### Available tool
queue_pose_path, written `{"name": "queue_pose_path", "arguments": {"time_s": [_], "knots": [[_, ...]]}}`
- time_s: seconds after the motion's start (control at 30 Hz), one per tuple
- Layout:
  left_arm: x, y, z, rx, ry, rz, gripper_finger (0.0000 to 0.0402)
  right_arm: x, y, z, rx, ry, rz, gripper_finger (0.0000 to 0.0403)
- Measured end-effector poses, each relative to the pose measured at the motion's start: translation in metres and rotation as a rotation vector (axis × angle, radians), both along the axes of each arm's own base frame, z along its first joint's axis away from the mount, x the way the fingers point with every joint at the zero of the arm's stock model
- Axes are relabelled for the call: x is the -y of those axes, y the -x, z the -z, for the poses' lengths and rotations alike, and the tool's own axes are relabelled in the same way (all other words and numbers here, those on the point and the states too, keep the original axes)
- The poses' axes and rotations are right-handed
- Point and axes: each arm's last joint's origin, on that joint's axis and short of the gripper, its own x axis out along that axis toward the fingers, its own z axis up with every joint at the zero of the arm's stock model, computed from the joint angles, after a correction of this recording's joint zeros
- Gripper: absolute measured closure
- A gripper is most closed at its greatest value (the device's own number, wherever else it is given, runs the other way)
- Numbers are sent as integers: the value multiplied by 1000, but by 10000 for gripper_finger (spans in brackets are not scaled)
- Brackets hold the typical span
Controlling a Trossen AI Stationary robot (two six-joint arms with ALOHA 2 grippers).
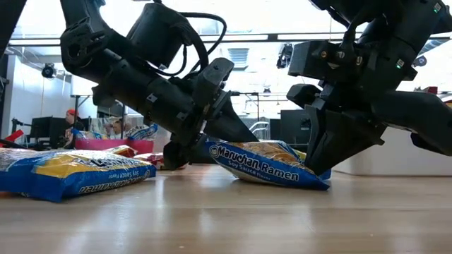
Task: Sort Maruchan noodles
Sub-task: Put the blue noodle pack into the red bin
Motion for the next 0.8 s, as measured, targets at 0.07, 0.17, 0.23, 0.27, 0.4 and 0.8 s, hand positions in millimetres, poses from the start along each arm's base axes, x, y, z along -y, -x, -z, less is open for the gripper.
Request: {"name": "queue_pose_path", "arguments": {"time_s": [0.07,0.17,0.23,0.27,0.4,0.8], "knots": [[0,0,0,1,-1,2,268,0,0,0,0,2,2,394],[0,0,-1,2,-7,10,312,1,2,-3,-8,4,11,394],[1,0,-2,2,-9,33,338,3,5,-8,-10,15,23,394],[1,0,-2,2,-10,41,350,3,7,-11,-12,24,27,394],[1,1,-9,18,-24,78,388,7,14,-30,11,10,48,394],[-3,19,-67,48,-141,122,401,21,40,-114,291,-39,78,394]]}}
